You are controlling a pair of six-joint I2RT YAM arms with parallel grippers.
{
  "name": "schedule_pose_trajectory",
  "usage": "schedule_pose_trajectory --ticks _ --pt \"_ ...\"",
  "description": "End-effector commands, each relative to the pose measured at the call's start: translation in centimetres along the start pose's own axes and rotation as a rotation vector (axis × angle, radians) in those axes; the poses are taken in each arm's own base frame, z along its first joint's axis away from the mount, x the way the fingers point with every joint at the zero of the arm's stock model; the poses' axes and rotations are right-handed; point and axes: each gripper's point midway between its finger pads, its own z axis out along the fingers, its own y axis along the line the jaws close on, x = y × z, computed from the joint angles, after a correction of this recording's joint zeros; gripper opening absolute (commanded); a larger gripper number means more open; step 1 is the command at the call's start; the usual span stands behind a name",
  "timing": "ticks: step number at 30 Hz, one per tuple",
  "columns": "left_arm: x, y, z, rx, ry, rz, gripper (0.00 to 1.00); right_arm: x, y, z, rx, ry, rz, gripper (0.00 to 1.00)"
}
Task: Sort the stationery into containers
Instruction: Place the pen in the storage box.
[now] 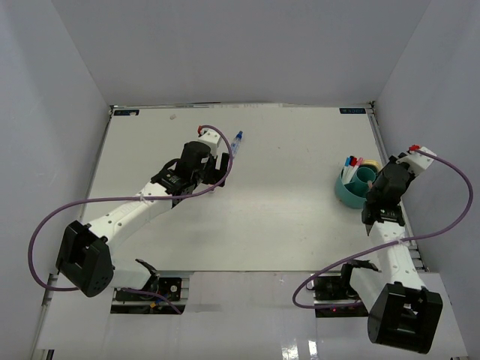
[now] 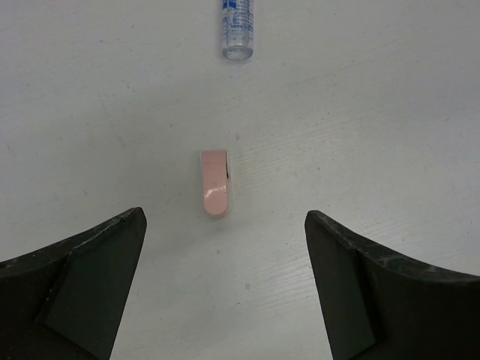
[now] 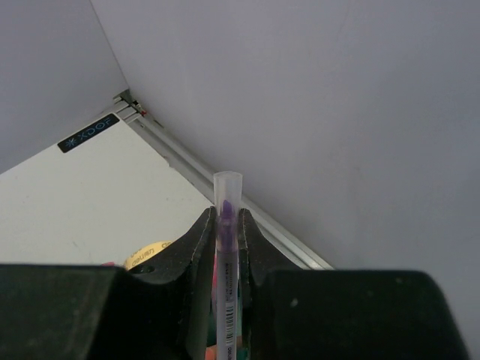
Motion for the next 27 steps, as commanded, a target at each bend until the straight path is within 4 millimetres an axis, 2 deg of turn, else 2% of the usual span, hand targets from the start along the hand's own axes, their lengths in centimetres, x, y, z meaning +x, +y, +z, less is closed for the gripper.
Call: schedule_pose_trajectory --ticks 1,4,9,13,17,21,27 --pt "-2.0 -0.3 -1.4 0.022 -0.060 -0.023 0.98 -1.4 -0.8 0.8 0.021 -0.086 0.009 0.08" --pt "-1.9 -0.3 -1.3 0.025 -0.058 -0.021 0.98 -0.7 -1.0 1.4 0.014 -0.099 0.006 0.08" --pt "-1.8 -0.4 -1.3 0.026 -0.055 -0.020 0.98 0.1 0.0 2.5 -0.031 -0.107 -0.022 0.08" --pt "-1.8 -0.2 -1.3 0.020 -0.056 -0.019 0.98 2.1 1.1 3.1 -0.083 -0.065 -0.048 0.08" --pt "-1.9 -0.2 -1.3 0.019 -0.059 -0.018 0.98 4.0 1.9 2.9 -0.133 -0.031 -0.052 0.08" --pt "-1.8 -0.3 -1.3 0.025 -0.057 -0.018 0.98 5.7 1.6 2.5 -0.138 0.003 -0.053 0.08" --pt "-1.9 -0.4 -1.4 0.028 -0.059 -0.020 0.98 6.9 1.4 1.5 -0.160 0.019 -0.050 0.25"
